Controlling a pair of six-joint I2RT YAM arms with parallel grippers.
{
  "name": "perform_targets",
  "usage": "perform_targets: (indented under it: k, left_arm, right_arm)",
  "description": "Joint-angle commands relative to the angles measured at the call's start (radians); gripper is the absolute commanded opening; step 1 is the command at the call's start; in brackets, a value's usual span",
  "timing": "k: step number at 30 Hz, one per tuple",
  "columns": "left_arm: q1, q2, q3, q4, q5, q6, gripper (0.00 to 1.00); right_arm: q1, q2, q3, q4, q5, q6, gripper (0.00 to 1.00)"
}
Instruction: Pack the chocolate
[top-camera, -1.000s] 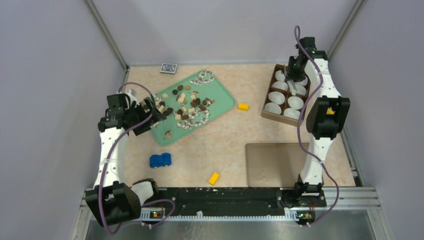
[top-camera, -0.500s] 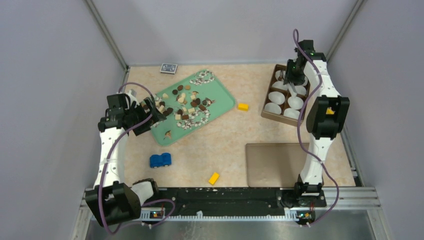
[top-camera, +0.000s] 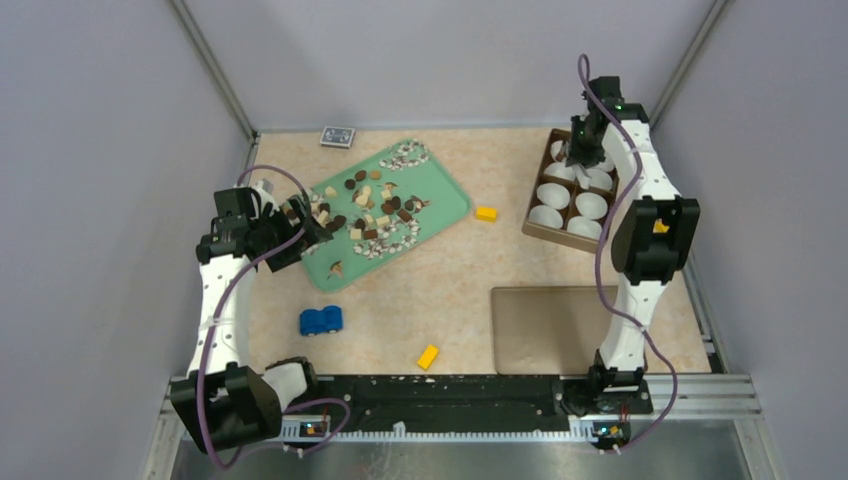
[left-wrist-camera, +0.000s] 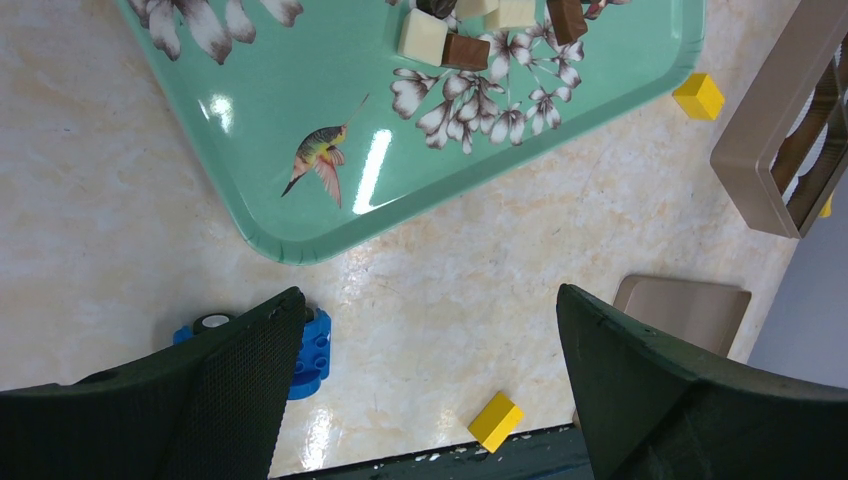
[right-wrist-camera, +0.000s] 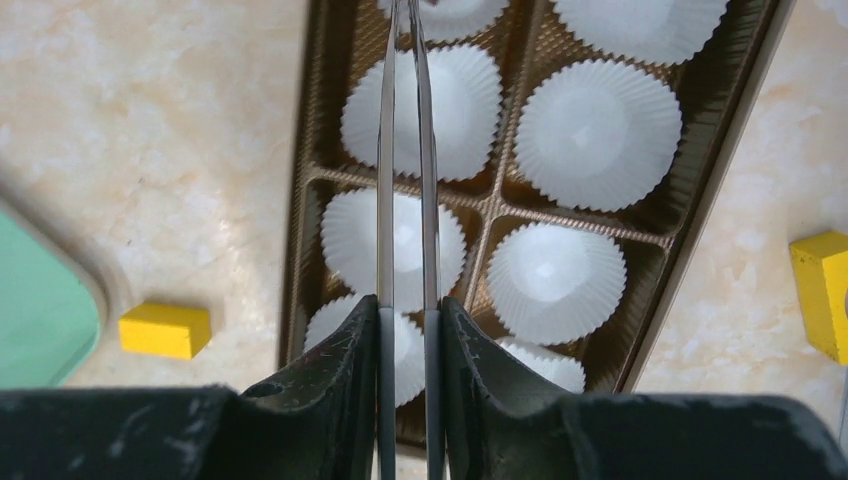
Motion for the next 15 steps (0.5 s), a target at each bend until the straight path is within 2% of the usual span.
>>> perform_targets:
  k: [1,7,15]
  left_arm:
    - [-0.003,-0.024,0.017,0.009,0.009,0.012,0.99]
    - [-0.003,-0.029,0.014,0.007,0.004,0.014,0.99]
    - [-0.003,-0.041,0.000,0.008,0.000,0.014,0.99]
  right_arm:
    - [0.091,-0.187,-0.043,0.045,0.033,-0.011,0.22]
    - [0.201,-0.322,-0.193,0.109,-0.018,0.018,0.20]
    - [0.473,-0.480,-0.459,0.278,-0.021,0.031,0.20]
